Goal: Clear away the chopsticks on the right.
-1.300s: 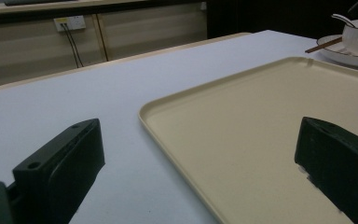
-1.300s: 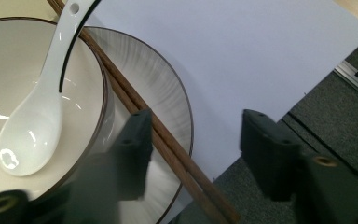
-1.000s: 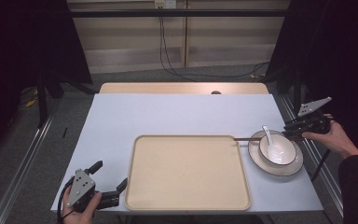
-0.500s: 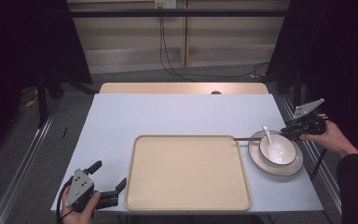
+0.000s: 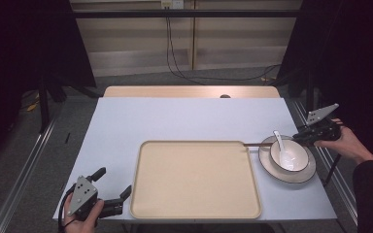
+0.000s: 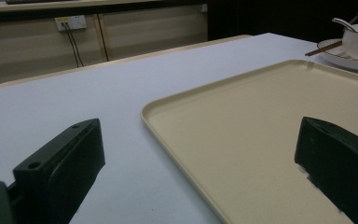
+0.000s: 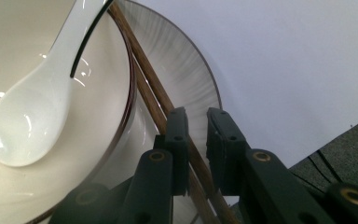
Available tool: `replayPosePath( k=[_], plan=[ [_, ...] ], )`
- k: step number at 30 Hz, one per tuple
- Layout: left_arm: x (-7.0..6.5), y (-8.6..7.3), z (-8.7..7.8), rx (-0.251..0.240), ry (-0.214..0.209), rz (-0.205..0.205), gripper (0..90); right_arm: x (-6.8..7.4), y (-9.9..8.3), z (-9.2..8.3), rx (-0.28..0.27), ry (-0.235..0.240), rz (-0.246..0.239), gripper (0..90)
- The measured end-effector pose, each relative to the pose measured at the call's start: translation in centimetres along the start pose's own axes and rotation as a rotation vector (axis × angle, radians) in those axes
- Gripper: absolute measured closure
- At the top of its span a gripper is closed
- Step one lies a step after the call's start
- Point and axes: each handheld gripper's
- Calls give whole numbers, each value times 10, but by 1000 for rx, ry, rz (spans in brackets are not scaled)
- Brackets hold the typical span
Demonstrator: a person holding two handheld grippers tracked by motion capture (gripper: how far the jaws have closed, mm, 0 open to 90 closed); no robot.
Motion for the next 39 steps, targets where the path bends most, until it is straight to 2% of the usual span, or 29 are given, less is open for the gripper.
replayPosePath(
  k=[1, 3, 4, 5, 6, 8, 10, 11, 12, 13, 15, 16, 19, 20, 21, 22, 24, 28, 29, 32, 33, 35, 37, 39],
  plan=[
    [0, 0, 0, -2, 2, -8, 14, 1, -1, -1, 10, -16, 1, 789],
    [0, 0, 0, -1, 5, -6, 14, 0, -3, -1, -1, -11, 5, 791],
    [0, 0, 0, -1, 5, -6, 14, 1, -3, -1, 4, -28, -2, 789],
    [0, 0, 1, -3, -5, -10, 14, 0, -4, 0, -5, -15, 5, 788],
    [-1, 0, 1, -2, 1, -10, 15, 0, -4, 0, -1, -31, 2, 782],
    [0, 0, 1, -1, -2, -10, 15, -1, -4, 2, -6, -12, 16, 763],
    [0, 0, 1, -3, 3, -8, 14, -2, -3, 5, -23, -10, 1, 764],
    [0, 0, 0, -4, 6, -9, 14, -3, -3, 6, -31, -29, -3, 763],
    [1, 0, 0, -2, 19, -3, 14, -4, -3, 7, -46, -27, 1, 762],
    [1, 0, 0, -7, 15, -14, 14, -5, -4, 9, -56, -17, -5, 755],
    [2, 0, -1, -7, 13, -12, 14, -5, -4, 11, -46, -21, 0, 749],
    [2, 0, -1, -6, 27, -12, 14, -7, -4, 15, -55, -8, -20, 743],
    [2, 0, -1, -6, 16, -14, 14, -6, -1, 19, -65, -17, -21, 734],
    [1, 0, 0, -9, 9, -15, 14, -6, 0, 21, -68, -1, -28, 734],
    [1, 0, -1, 2, 21, 0, 14, -5, 1, 22, -60, 5, -34, 734],
    [0, 0, 0, -7, 15, -12, 14, -5, 2, 24, -52, 13, -40, 740],
    [0, 0, 0, -3, 8, -7, 14, -5, 4, 28, -46, 18, -69, 764],
    [0, 0, 0, -7, 16, -9, 14, -4, 6, 31, -38, 24, -78, 806],
    [0, 0, 0, -6, 19, -4, 14, -5, 6, 32, -44, 25, -87, 842],
    [0, 0, 0, -3, 15, -2, 14, -6, 6, 32, -40, 16, -88, 844],
    [0, 0, 0, -3, 15, -1, 14, -6, 6, 32, -47, 34, -87, 845],
    [1, 0, 0, -2, 15, 4, 15, -4, 7, 32, -35, 7, -90, 845],
    [0, 0, 0, -8, 24, -5, 15, -4, 6, 31, -38, 10, -92, 845],
    [1, 1, -1, -8, 15, 5, 15, -5, 5, 30, -42, 16, -79, 845]
  ],
)
Point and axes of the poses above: each handheld gripper's, and its own axes: z roughly forward along the jaws, y roughly out of its top, x roughly to its left, and after that the axes turned 8 degrees about -x, right-handed
